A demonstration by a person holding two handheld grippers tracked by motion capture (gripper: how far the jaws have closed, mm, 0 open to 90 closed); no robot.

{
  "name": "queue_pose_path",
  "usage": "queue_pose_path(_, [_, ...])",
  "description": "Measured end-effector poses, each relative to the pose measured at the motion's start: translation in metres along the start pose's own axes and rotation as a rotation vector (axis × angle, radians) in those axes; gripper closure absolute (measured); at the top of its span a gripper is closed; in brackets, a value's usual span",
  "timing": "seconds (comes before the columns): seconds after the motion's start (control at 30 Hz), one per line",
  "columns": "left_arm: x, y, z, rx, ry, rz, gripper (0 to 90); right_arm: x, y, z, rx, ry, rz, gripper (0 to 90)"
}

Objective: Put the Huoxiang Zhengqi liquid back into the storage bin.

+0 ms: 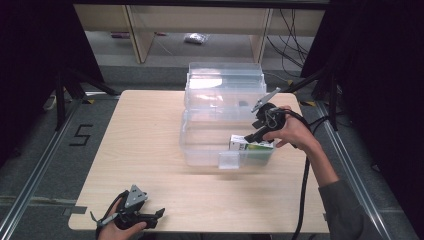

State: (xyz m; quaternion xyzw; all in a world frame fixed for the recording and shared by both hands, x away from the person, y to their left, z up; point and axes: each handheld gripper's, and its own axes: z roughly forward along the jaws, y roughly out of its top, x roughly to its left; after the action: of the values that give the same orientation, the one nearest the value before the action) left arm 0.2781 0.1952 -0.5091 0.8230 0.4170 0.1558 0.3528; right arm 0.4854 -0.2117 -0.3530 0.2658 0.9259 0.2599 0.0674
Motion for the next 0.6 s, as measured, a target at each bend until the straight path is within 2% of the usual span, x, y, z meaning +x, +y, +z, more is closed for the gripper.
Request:
queue_pose_path(0.03, [0.000, 0.000, 0.000, -0.002, 0.005, 0.001, 15.5, 0.000, -0.001, -0.001, -0.005, -0.002, -0.009, 32.9])
queue_pose_path(0.13, [0.000, 0.000, 0.000, 0.000, 0.006, 0.000, 15.5, 0.005, -0.003, -0.003, -0.032, -0.016, 0.018, 32.0])
queue_pose_path(0.17, [0.000, 0.000, 0.001, 0.000, 0.013, 0.000, 15.5, 0.008, -0.004, -0.004, -0.053, -0.019, -0.003, 31.7])
queue_pose_path(0.27, [-0.001, 0.000, 0.001, -0.012, 0.005, -0.007, 15.5, 0.009, -0.006, -0.005, -0.076, -0.023, -0.007, 31.4])
queue_pose_path(0.3, [0.000, 0.000, 0.001, -0.007, 0.003, 0.002, 15.5, 0.011, -0.007, -0.005, -0.087, -0.019, -0.001, 31.0])
queue_pose_path(0.33, [-0.001, 0.000, 0.001, -0.008, 0.002, 0.001, 15.5, 0.014, -0.009, -0.005, -0.093, -0.035, 0.040, 30.3])
queue_pose_path(0.37, [0.000, 0.000, 0.000, 0.004, 0.002, 0.010, 15.5, 0.016, -0.010, -0.007, -0.078, -0.023, 0.047, 30.0])
queue_pose_path(0.43, [0.000, 0.000, 0.001, -0.006, 0.014, -0.004, 15.5, 0.018, -0.013, -0.006, -0.105, -0.011, 0.035, 29.5])
queue_pose_path(0.47, [0.000, 0.000, 0.001, -0.006, 0.014, -0.004, 15.5, 0.018, -0.014, -0.006, -0.110, -0.025, 0.035, 29.3])
queue_pose_path(0.5, [0.000, 0.000, 0.000, 0.000, 0.004, 0.009, 15.5, 0.019, -0.015, -0.007, -0.108, -0.027, 0.055, 29.0])
queue_pose_path(0.6, [0.000, 0.000, 0.001, -0.004, 0.007, -0.003, 15.5, 0.021, -0.017, -0.006, -0.130, -0.024, 0.068, 28.5])
